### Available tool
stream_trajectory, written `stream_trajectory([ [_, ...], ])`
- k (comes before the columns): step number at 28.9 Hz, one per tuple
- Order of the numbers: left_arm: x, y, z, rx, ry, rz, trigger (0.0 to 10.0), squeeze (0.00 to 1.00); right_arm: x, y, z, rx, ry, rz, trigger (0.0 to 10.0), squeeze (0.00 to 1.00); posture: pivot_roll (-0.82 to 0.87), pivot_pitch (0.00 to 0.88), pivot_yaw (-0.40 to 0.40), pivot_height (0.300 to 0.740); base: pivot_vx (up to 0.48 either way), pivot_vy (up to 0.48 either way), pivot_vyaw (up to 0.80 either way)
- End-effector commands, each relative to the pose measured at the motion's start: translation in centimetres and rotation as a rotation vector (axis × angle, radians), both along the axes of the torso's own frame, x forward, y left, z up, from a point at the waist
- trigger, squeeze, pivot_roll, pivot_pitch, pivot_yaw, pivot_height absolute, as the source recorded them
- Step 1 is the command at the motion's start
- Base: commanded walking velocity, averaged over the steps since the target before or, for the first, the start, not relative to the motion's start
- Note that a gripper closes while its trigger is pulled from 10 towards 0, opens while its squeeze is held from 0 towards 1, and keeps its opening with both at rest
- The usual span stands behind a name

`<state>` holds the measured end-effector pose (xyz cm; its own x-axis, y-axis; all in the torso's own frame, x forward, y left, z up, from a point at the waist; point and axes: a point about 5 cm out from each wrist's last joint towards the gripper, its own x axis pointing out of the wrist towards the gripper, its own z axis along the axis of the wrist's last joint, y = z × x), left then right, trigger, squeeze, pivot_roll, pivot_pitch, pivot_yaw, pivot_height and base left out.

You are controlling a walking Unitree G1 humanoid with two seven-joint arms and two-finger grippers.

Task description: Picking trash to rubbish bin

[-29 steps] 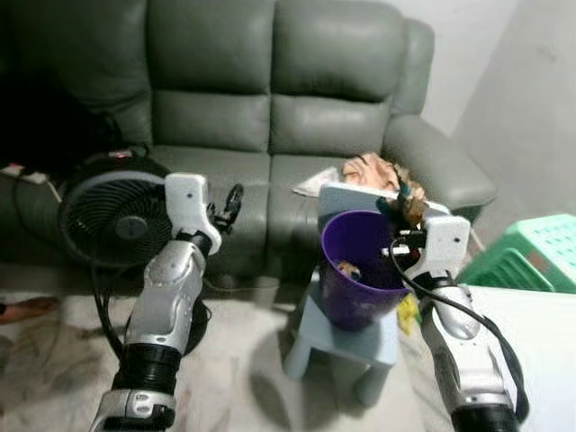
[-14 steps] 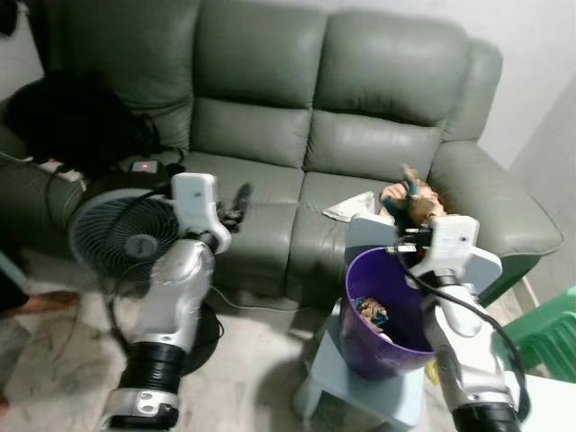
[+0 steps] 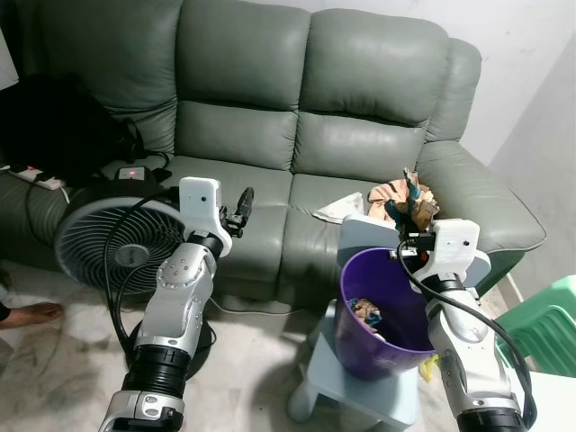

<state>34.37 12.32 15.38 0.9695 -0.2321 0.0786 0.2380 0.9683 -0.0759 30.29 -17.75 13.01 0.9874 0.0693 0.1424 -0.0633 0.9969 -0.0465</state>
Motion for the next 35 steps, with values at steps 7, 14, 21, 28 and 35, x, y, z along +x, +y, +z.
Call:
stream_trajectory([
  [7, -1.0, -1.5, -0.1, 0.055, -0.039, -0.083, 10.0, 0.00, 0.3, -0.5, 0.4, -0.036, 0.003, 0.003, 10.0, 0.00, 0.00, 0.000, -0.104, 0.740, 0.000, 0.000, 0.00],
  [14, -1.0, -1.4, -0.2, 0.054, -0.032, -0.078, 10.0, 0.00, 0.2, -0.5, 0.3, -0.025, 0.024, -0.001, 10.0, 0.00, 0.00, 0.000, -0.103, 0.740, 0.000, 0.000, -0.09],
  [21, -0.9, -1.4, -0.2, 0.049, -0.016, -0.066, 10.0, 0.00, 0.3, -0.5, 0.2, -0.018, 0.038, -0.002, 10.0, 0.00, 0.00, 0.000, -0.106, 0.740, 0.000, 0.000, -0.78],
  [28, -0.7, -1.3, -0.1, 0.004, -0.001, -0.066, 10.0, 0.00, 0.3, -0.5, 0.1, -0.016, 0.045, -0.002, 10.0, 0.00, 0.00, 0.000, -0.104, 0.740, 0.000, 0.000, -0.78],
  [35, -0.7, -1.3, -0.2, -0.005, 0.012, -0.063, 10.0, 0.00, 0.3, -0.5, 0.1, -0.015, 0.048, -0.002, 10.0, 0.00, 0.00, 0.000, -0.106, 0.740, 0.000, 0.200, -0.78],
])
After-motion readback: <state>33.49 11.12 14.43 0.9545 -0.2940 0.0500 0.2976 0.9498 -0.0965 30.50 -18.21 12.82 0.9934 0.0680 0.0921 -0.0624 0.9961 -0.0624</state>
